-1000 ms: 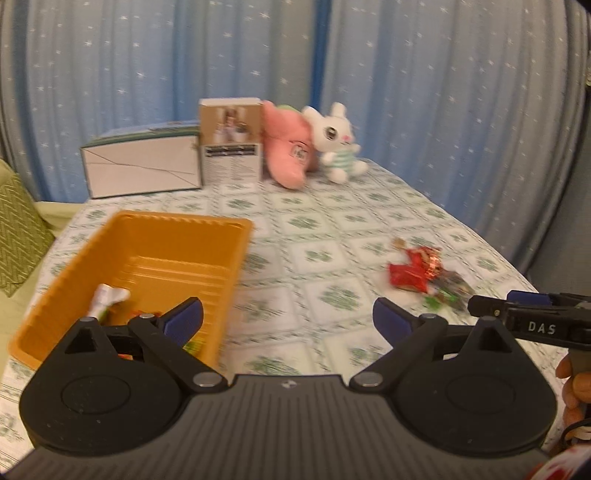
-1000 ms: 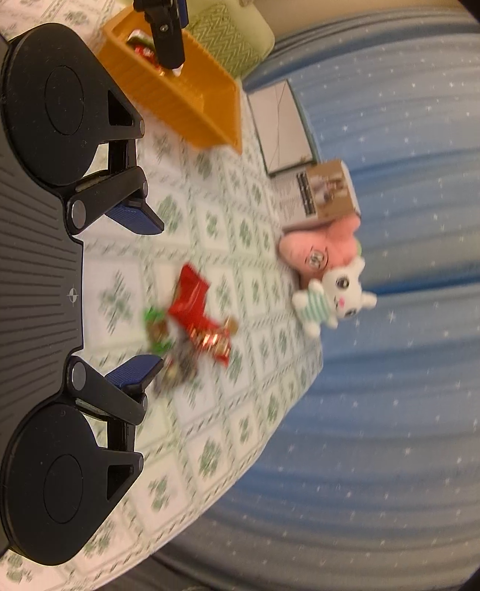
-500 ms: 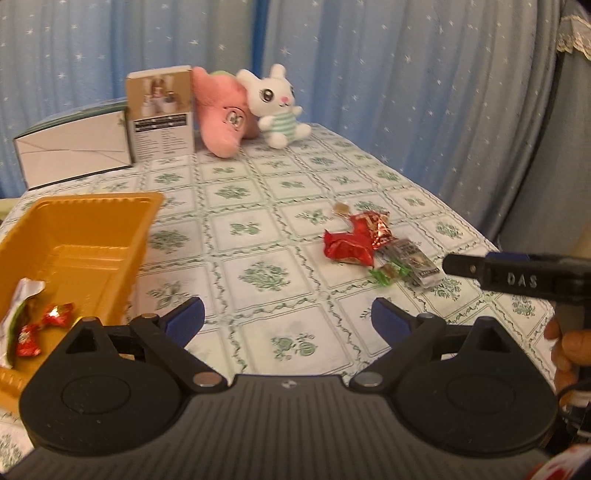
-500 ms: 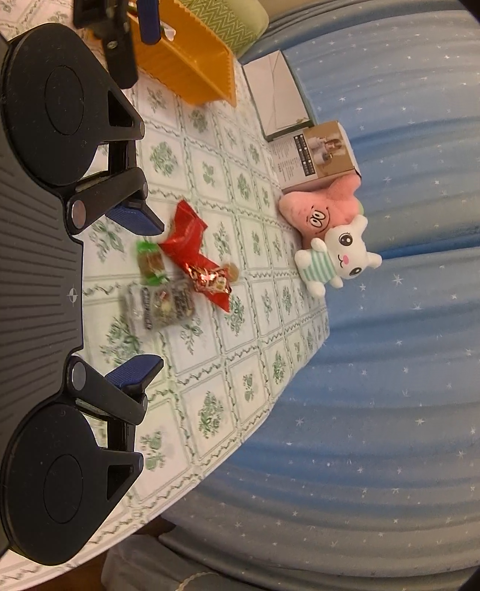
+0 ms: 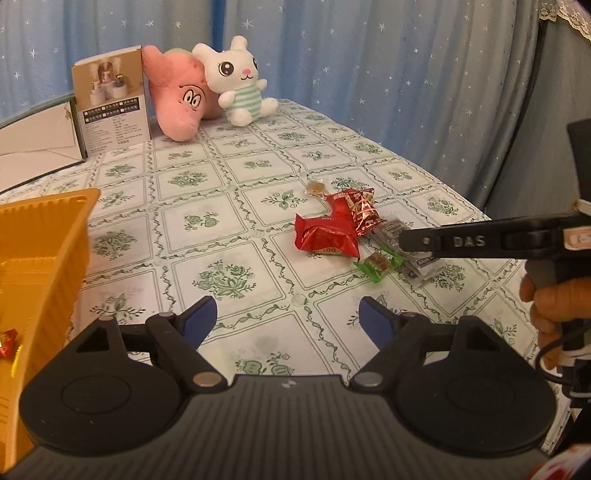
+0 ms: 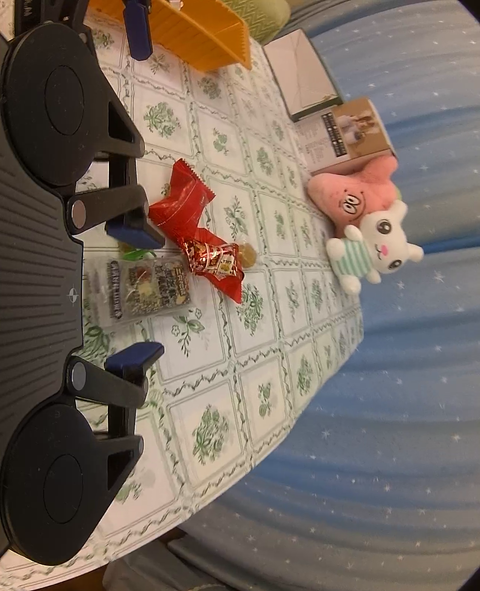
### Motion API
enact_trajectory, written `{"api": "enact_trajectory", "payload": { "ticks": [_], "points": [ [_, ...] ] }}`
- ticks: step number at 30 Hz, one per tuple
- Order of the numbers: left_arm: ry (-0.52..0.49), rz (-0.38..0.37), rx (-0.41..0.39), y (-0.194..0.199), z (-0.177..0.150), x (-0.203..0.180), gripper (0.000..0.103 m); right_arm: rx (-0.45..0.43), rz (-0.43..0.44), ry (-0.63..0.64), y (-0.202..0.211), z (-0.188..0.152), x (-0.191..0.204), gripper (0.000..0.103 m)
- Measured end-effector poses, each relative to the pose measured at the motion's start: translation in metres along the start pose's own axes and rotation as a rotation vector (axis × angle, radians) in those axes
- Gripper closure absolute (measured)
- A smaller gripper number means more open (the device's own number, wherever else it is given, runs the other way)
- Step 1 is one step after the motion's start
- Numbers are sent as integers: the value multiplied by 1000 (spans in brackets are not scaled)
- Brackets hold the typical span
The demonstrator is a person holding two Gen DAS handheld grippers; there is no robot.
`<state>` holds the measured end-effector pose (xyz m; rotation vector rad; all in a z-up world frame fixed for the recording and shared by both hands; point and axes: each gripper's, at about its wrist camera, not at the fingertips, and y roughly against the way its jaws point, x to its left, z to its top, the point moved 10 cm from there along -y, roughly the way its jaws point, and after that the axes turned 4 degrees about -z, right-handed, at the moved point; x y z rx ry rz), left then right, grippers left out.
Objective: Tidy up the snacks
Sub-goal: 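Grasp the clear dark snack packet with the right tool while the left tool approaches the green-wrapped candy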
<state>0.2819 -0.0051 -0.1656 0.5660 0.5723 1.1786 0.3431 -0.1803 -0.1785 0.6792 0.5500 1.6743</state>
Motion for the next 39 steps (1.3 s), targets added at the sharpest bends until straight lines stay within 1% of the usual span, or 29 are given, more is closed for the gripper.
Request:
{"api": "enact_trajectory", "payload": {
  "ticks": [6, 10, 12, 15, 17, 19, 21, 24, 26, 27, 28, 30, 32, 33, 35, 36, 39],
  "points": [
    [14, -22, 6, -7, -2, 4, 21, 33, -18, 40, -22, 0, 7, 57],
    [26, -27, 8, -9, -5, 9, 21, 52, -34, 31, -25, -3, 3, 57],
    [28, -28, 10, -10, -7, 10, 21, 64, -38, 32, -26, -5, 2, 61],
    [25, -33, 11, -10, -8, 10, 21, 69, -32, 42, -24, -7, 2, 64],
    [17, -31, 14, -9, -9, 10, 22, 77, -11, 48, -21, -9, 7, 64],
    [4, -26, 13, -7, -10, 10, 23, 89, 29, 51, -17, -13, 14, 65],
    [-5, -23, 13, -5, -11, 11, 24, 104, 82, 51, -13, -19, 23, 65],
    [-16, -24, 11, -4, -12, 11, 24, 134, 191, 50, -6, -26, 41, 65],
    [-19, -36, 13, -5, -13, 10, 24, 146, 233, 39, -1, -29, 47, 65],
    [-19, -42, 15, -6, -13, 9, 24, 139, 230, 31, 1, -28, 46, 65],
    [-21, -48, 16, -7, -12, 6, 25, 128, 208, 25, 3, -26, 43, 65],
    [-21, -61, 16, -10, -11, 1, 28, 103, 148, 27, 6, -23, 35, 65],
    [-6, -77, 20, -15, -8, -4, 38, 87, 94, 17, 7, -20, 25, 65],
    [-3, -83, 20, -17, -7, -7, 40, 86, 78, 5, 7, -19, 21, 65],
    [7, -84, 20, -23, -4, -13, 54, 87, 49, -24, 6, -17, 10, 65],
    [18, -87, 23, -26, -3, -15, 57, 87, 38, -35, 6, -17, 5, 65],
    [67, -106, 30, -36, 0, -20, 59, 80, 24, -68, 6, -14, -6, 65]
  ]
}}
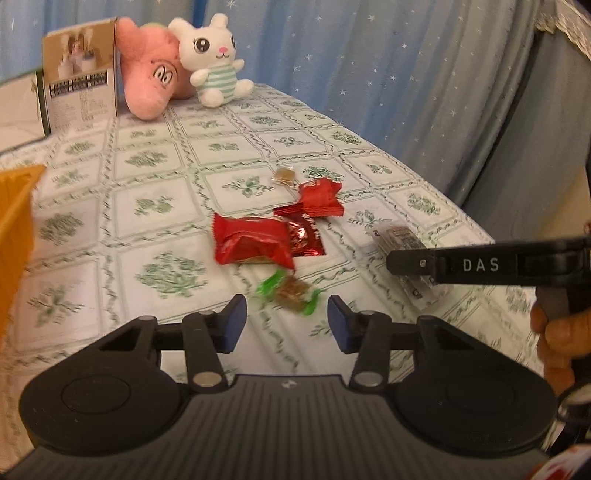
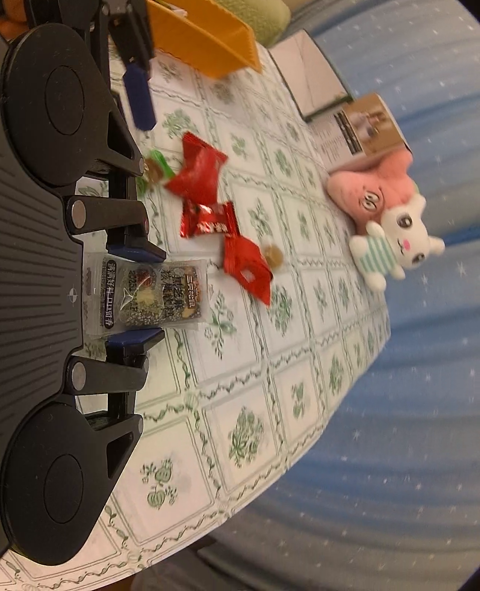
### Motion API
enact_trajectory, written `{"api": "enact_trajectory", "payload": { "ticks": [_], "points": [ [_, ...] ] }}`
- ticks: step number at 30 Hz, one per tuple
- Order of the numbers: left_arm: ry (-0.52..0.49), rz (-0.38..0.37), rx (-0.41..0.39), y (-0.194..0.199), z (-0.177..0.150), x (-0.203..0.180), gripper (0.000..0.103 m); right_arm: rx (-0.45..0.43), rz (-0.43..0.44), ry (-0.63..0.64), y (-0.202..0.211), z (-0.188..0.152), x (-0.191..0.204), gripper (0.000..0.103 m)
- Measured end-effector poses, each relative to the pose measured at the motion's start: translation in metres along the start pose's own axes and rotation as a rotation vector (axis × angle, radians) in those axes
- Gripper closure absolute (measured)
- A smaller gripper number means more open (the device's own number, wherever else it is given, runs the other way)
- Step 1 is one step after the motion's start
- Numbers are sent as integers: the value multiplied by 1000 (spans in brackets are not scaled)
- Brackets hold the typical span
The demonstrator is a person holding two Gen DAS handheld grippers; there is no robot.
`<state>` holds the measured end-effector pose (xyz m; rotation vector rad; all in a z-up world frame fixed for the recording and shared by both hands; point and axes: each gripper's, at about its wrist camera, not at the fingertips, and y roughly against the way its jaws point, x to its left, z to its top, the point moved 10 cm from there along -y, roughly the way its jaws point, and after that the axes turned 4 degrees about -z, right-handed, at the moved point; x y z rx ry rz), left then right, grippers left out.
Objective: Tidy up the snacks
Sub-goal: 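Grasp the clear dark snack packet with the right tool while the left tool approaches the green-wrapped candy, then close the left tool on the green-wrapped candy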
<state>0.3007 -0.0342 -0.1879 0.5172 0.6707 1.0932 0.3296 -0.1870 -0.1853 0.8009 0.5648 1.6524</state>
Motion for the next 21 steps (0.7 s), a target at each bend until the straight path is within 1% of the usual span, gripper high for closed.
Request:
{"api": "enact_trajectory", "payload": {
  "ticks": [2, 9, 13, 15, 16, 17, 18, 20, 21],
  "points": [
    [16, -1, 3, -6, 2, -3, 59, -5, -3, -7, 1, 2, -2, 65],
    [81, 43, -13, -24, 8, -2, 58, -9, -3, -30, 1, 4, -3, 65],
    [46, 77, -23, -31, 11, -6, 58, -12, -8, -43, 0, 5, -5, 65],
    [7, 94, -19, -33, 11, -9, 58, -11, -8, -47, 0, 5, -5, 65],
    [-10, 101, -16, -33, 10, -10, 60, -11, -8, -46, 0, 5, -5, 65],
    [-25, 108, -14, -32, 8, -10, 65, -11, -9, -45, 0, 5, -5, 65],
    [-38, 114, -12, -31, 7, -10, 68, -11, -8, -44, 0, 5, -5, 65],
    [-60, 123, -10, -27, 3, -8, 78, -10, -4, -42, 0, 4, -4, 65],
    [-66, 127, -11, -26, 1, -7, 79, -10, -2, -38, 0, 3, -2, 65]
  ]
}}
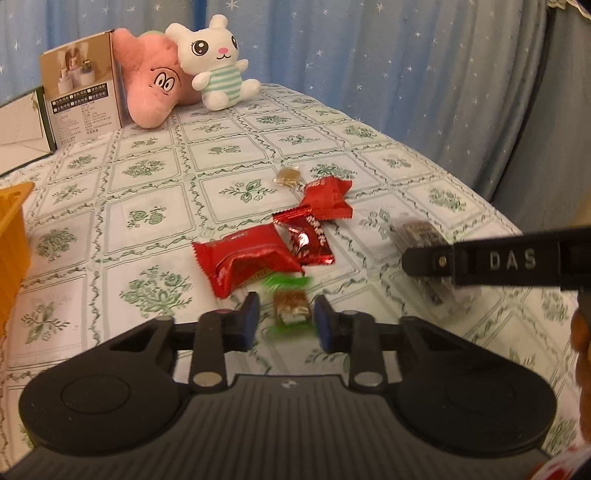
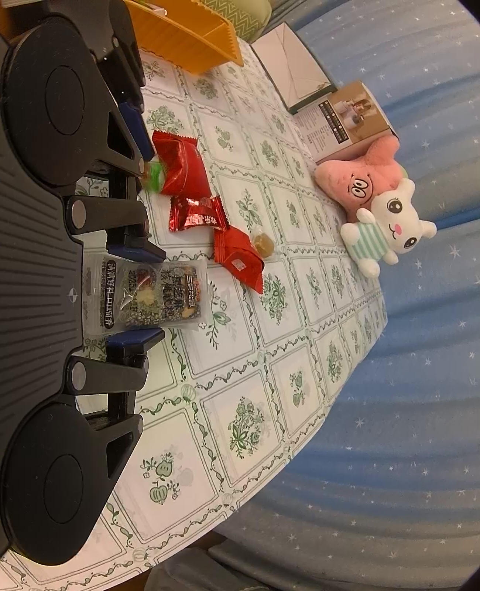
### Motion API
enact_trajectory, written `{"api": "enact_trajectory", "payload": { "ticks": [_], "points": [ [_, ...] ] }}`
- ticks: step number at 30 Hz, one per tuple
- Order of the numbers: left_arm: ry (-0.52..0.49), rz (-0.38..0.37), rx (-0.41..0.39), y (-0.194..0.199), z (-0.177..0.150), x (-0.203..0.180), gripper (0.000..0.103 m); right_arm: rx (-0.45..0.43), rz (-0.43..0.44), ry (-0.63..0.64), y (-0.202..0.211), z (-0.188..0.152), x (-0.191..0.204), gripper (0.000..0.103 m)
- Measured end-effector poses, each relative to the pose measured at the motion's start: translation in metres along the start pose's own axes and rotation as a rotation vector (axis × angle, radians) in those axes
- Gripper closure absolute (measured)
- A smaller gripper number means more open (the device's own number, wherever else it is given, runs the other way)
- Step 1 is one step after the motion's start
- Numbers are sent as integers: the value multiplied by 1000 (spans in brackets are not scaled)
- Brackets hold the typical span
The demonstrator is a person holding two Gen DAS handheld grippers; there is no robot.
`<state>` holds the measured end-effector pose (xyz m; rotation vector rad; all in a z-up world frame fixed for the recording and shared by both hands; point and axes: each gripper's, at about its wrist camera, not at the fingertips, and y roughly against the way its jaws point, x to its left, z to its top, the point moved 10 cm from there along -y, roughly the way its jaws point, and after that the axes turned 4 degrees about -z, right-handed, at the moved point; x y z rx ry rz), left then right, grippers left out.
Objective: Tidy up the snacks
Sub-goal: 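Close the left tool on the green-wrapped candy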
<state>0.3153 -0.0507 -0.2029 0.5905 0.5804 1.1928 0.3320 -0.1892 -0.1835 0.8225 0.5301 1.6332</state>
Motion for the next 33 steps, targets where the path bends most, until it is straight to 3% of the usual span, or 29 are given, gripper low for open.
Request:
{"api": "enact_trajectory", "payload": {
  "ticks": [17, 33],
  "points": [
    [7, 1, 13, 44, -17, 24, 84, -15, 44, 51, 13, -4, 32, 65],
    [52, 111, -69, 122, 7, 80, 84, -91, 182, 145, 45, 3, 121, 65]
  ]
}}
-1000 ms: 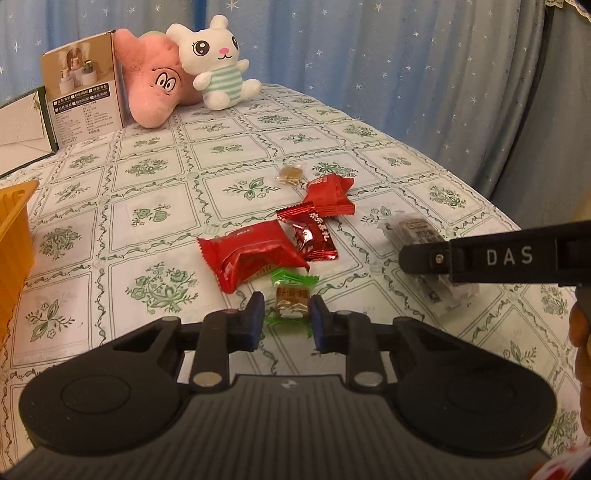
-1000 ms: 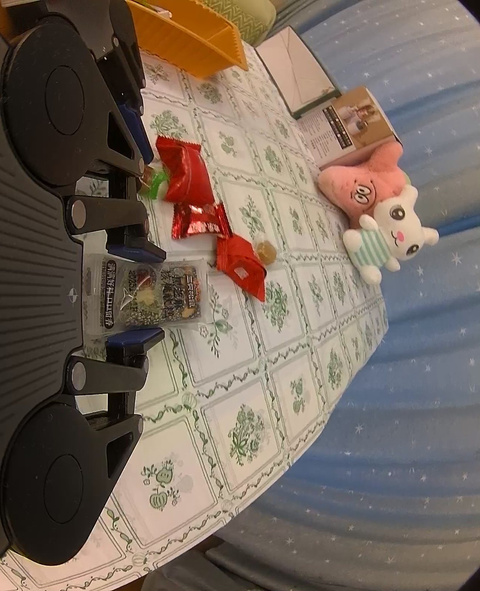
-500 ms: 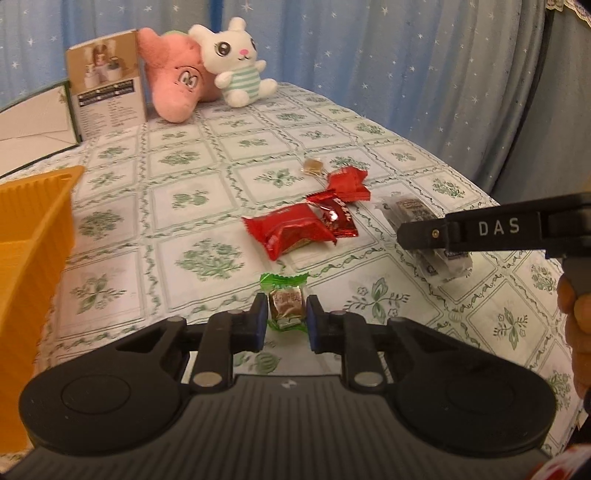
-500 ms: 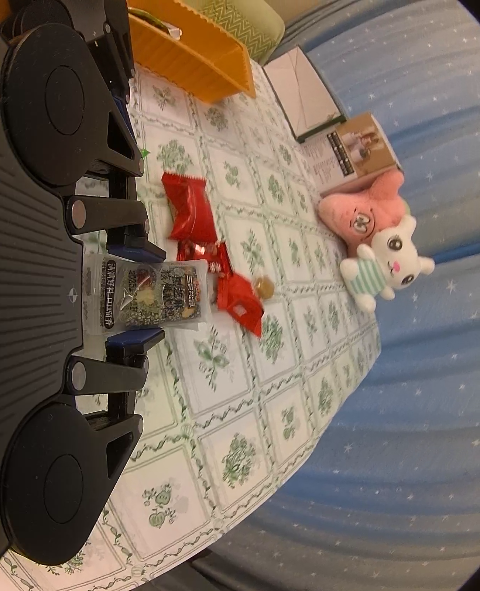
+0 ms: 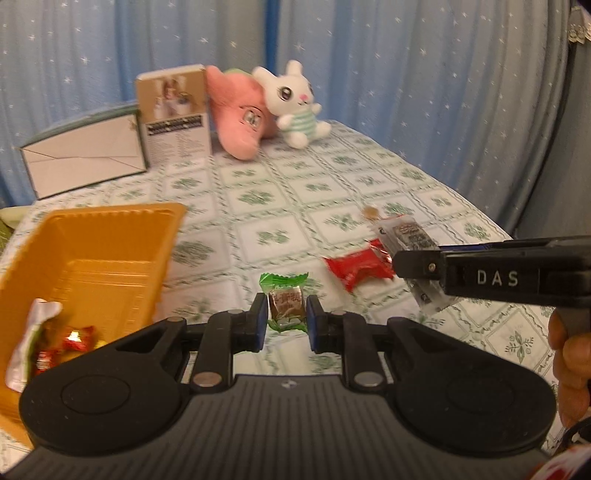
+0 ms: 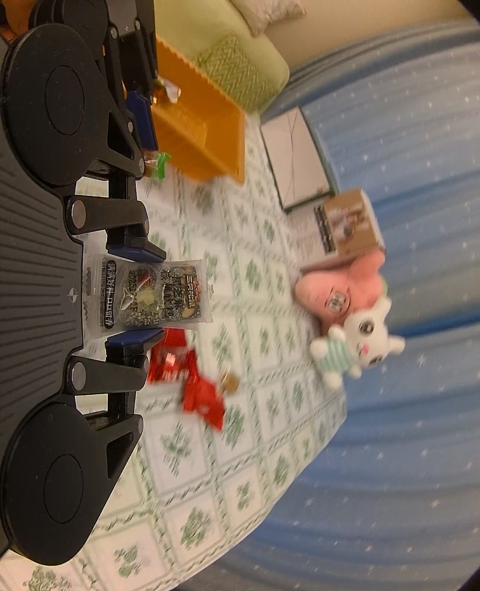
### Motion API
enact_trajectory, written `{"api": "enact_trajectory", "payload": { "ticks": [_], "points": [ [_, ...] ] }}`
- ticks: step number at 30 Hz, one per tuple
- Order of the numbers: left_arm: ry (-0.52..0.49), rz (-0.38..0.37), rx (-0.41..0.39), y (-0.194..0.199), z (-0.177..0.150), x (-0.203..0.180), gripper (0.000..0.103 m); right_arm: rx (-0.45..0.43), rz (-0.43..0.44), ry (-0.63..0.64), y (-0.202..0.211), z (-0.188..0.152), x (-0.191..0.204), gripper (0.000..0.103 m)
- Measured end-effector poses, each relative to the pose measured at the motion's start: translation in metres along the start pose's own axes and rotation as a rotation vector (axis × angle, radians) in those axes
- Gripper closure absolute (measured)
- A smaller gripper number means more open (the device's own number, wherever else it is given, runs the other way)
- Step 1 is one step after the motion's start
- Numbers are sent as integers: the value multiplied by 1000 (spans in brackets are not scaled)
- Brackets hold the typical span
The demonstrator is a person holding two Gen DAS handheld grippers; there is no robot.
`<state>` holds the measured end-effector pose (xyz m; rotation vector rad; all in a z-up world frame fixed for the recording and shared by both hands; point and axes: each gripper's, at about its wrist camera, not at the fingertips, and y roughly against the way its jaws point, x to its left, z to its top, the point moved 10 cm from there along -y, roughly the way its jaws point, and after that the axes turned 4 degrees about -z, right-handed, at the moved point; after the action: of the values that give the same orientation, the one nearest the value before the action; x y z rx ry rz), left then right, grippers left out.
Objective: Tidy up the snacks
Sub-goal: 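Close the left tool on the green-wrapped candy, then carry the green candy with the left tool while the right tool carries the snack packet to the tray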
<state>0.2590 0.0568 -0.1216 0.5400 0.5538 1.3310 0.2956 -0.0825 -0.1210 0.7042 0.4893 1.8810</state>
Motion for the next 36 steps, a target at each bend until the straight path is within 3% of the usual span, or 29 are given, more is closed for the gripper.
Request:
{"api": "enact_trajectory", "payload": {
  "ticks": [21, 36],
  "points": [
    [130, 189, -69, 72, -2, 147, 84, -43, 203, 189, -17, 7, 161, 65],
    [187, 219, -37, 69, -30, 200, 84, -19, 260, 268, -45, 2, 211, 65]
  ]
}}
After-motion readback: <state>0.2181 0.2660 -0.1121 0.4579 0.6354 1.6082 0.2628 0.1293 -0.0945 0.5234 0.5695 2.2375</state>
